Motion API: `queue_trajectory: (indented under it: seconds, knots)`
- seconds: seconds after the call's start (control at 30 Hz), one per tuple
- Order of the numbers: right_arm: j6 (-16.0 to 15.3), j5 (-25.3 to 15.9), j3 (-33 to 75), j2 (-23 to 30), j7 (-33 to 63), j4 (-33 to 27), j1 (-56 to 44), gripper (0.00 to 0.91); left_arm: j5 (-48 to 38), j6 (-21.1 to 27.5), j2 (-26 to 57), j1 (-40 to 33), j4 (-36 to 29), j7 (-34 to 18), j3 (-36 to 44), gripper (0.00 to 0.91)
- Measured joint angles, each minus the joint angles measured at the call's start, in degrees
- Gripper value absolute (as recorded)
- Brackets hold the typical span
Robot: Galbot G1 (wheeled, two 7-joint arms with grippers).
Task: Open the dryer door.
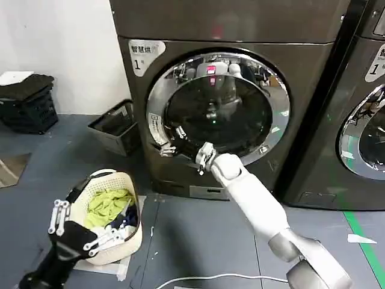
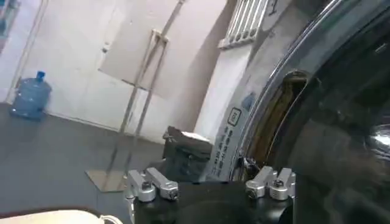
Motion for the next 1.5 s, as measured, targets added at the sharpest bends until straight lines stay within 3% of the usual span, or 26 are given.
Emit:
queue_trajectory:
  seconds: [0.53,1.03,1.5]
  knots:
    - [0.3,5.6,-1.5,-4.2,-5.9,6.9,-2.9,0.907,-1.2,0.3,1.3,-1.3,0.1,-0.4,-0.1,0.907]
    - [3.5,14.2,-0.8,-12.5,-18.8,16.6,-7.0,0.907,-7.3,2.9,7.2,-6.0,7.5,-0.1,-1.2,0.907]
    - [3.9,21.2,1.6,-18.7,-31.4,24.6,-11.1,0.907,-14.1,7.2,12.5,-11.6,12.4,1.1,-2.9,0.907]
